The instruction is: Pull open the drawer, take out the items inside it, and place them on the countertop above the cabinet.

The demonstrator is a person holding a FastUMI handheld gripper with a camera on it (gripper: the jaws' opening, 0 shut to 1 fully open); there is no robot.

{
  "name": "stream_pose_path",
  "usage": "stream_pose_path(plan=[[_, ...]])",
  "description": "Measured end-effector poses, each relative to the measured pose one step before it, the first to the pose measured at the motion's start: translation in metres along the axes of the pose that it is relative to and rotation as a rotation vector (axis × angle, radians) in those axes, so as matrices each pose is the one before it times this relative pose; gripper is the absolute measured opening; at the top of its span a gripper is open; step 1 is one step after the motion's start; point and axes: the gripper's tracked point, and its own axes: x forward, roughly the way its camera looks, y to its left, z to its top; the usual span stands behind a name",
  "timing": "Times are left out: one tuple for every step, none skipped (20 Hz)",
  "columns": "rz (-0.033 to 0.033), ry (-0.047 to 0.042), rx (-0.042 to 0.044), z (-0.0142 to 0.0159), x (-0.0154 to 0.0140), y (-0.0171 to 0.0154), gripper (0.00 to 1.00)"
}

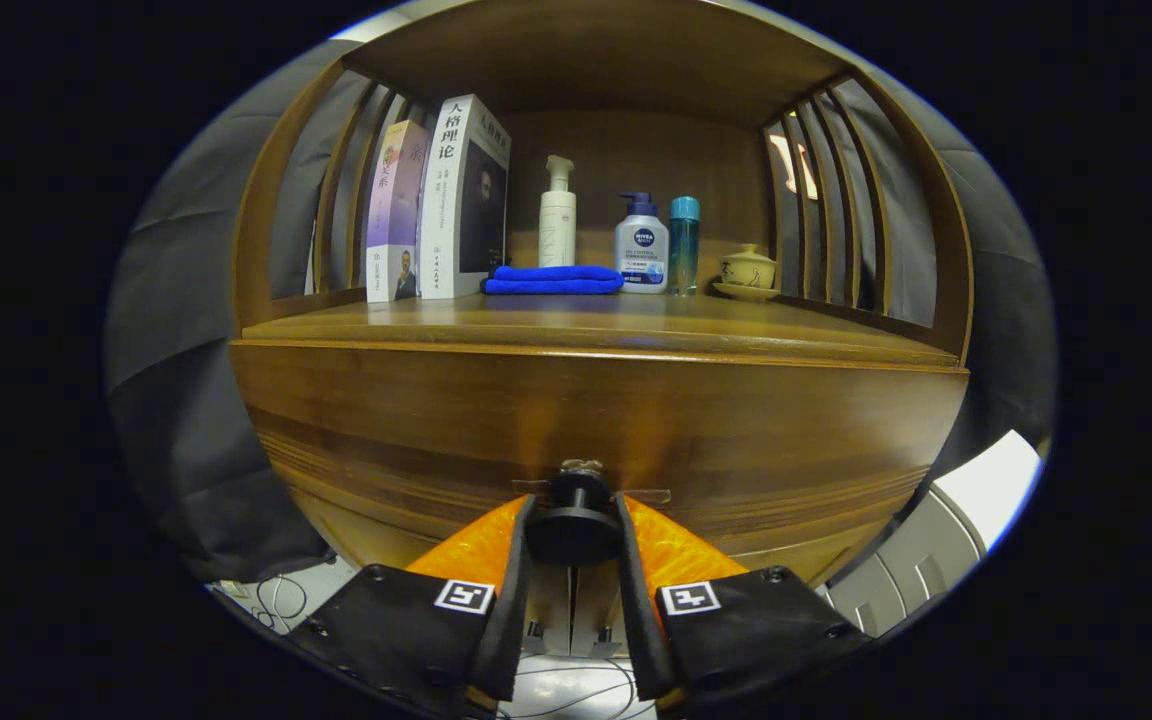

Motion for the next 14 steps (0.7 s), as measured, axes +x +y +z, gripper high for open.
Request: stream_pose_path(plan=[[0.00431,-0.01399,0.0067,0.00106,-0.0036,0.00255,0.49],[0.00923,-0.00276,0.01411,-0.00005,0.00182,0.00072,0.4],[0.01525,0.0083,0.02863,-0.00152,-0.00226,0.00041,0.39],[0.01337,0.00917,0.0107,-0.00097,0.00434,0.00211,0.3],[0.0076,0.00442,-0.00501,-0.00056,-0.0027,-0.00179,0.3],[0.00166,0.00096,-0.01124,0.00071,-0.00068,-0.00073,0.3],[-0.00056,0.00116,-0.01047,-0.00025,-0.00038,0.00042,0.3],[0.00093,0.0056,-0.00383,-0.00059,-0.00061,-0.00032,0.31],[0.00332,0.0029,0.00384,-0.00048,-0.00216,0.00057,0.3],[0.00236,0.00206,0.00687,-0.00019,-0.00221,0.00034,0.31],[-0.00039,-0.00012,0.00303,-0.00081,-0.00152,-0.00008,0.3],[-0.00398,0.00357,0.0,-0.00055,-0.00223,-0.00002,0.3],[-0.00556,0.00045,-0.00143,-0.00139,-0.0031,-0.00053,0.3],[-0.00191,-0.0013,-0.0038,-0.00075,-0.00314,0.0005,0.3]])
